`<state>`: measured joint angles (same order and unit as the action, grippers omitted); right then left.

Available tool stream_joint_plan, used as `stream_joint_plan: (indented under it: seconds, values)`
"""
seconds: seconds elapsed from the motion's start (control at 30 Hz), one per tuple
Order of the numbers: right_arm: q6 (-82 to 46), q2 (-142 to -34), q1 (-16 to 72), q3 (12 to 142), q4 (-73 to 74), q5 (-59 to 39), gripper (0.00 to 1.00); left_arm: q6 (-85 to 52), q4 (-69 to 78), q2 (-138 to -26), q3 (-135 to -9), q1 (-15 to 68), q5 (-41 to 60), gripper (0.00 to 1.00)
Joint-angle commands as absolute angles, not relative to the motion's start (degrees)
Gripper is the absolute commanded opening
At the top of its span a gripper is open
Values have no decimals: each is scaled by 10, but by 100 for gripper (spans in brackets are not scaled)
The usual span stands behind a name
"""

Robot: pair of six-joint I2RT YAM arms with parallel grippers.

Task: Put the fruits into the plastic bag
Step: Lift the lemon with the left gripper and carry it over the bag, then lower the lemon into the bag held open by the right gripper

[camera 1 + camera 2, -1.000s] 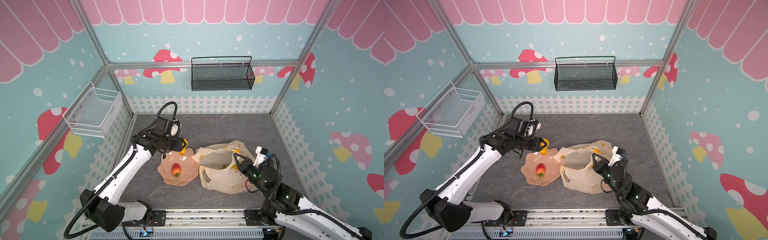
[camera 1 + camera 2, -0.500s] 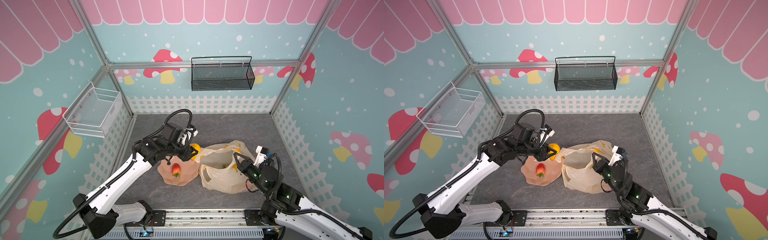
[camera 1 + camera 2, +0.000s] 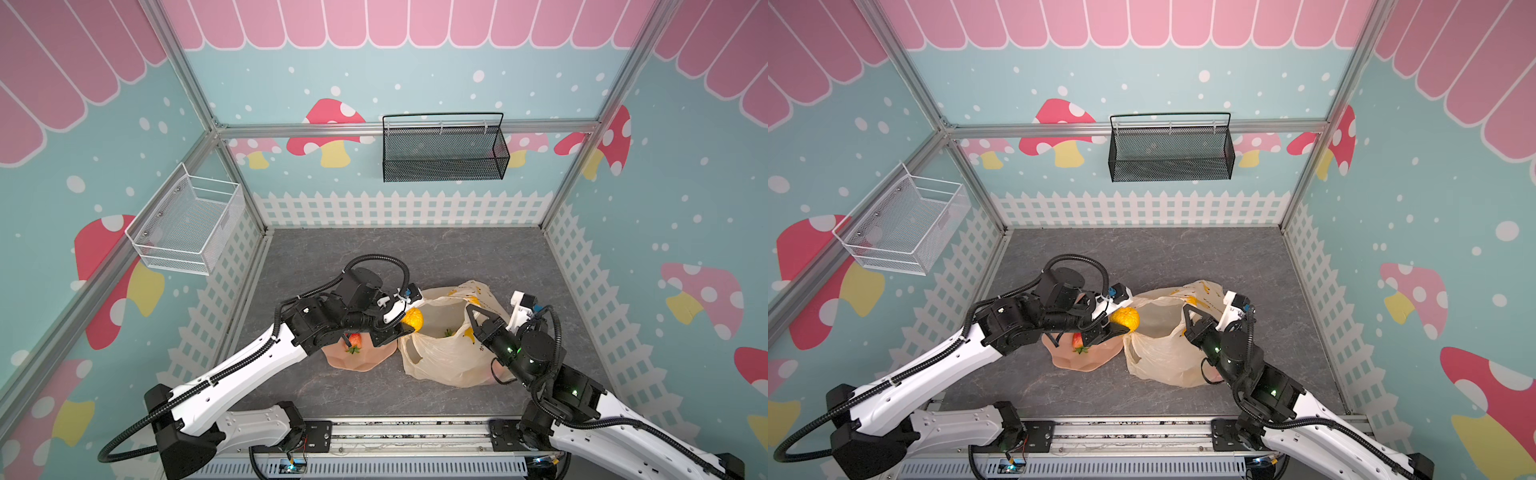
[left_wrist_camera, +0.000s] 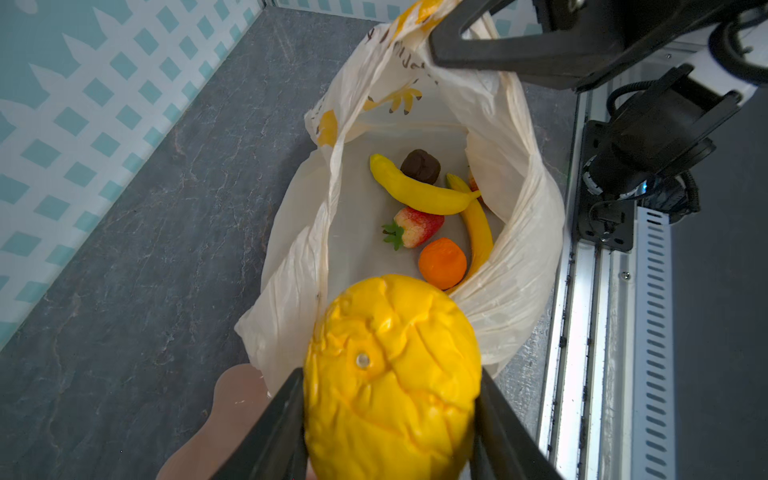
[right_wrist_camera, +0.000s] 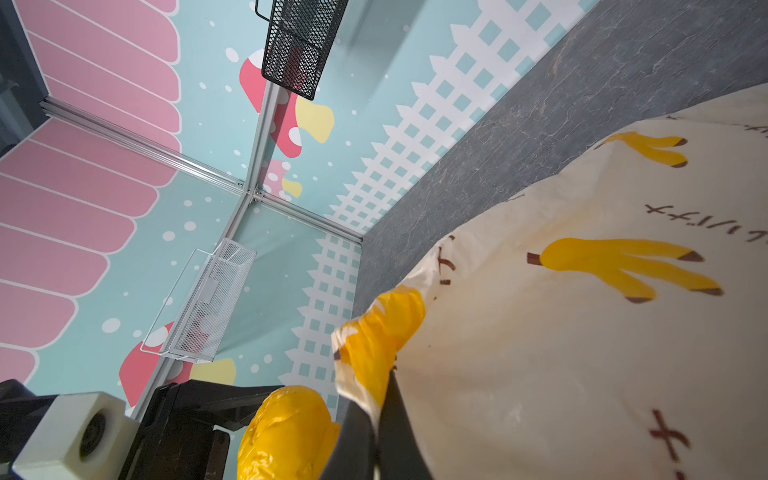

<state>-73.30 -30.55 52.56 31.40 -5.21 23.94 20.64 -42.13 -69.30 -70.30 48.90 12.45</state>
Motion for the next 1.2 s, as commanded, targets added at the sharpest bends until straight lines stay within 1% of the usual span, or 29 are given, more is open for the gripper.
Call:
stream_joint_plan:
  seconds: [0.0, 0.17, 0.33, 0.5, 0.73, 0.93, 1.17]
  values:
    - [-728, -309, 527, 330, -54, 240, 0, 254, -400, -722, -711, 493, 119, 33]
    - [-728, -312, 527, 330, -50, 240, 0, 250, -398, -773, -730, 494, 102, 33]
    - [-729, -314, 527, 329, -49, 240, 0, 250, -393, -818, -740, 498, 106, 32]
    - [-730, -317, 527, 330, -47, 239, 0, 263, -388, -846, -719, 516, 87, 32]
    - [-728, -320, 527, 332, -47, 241, 0, 234, -362, -875, -701, 520, 48, 31]
    - [-725, -325, 527, 336, -47, 238, 0, 190, -372, -929, -727, 520, 36, 31]
    - [-725, -322, 527, 336, -47, 239, 0, 167, -408, -984, -772, 520, 56, 28]
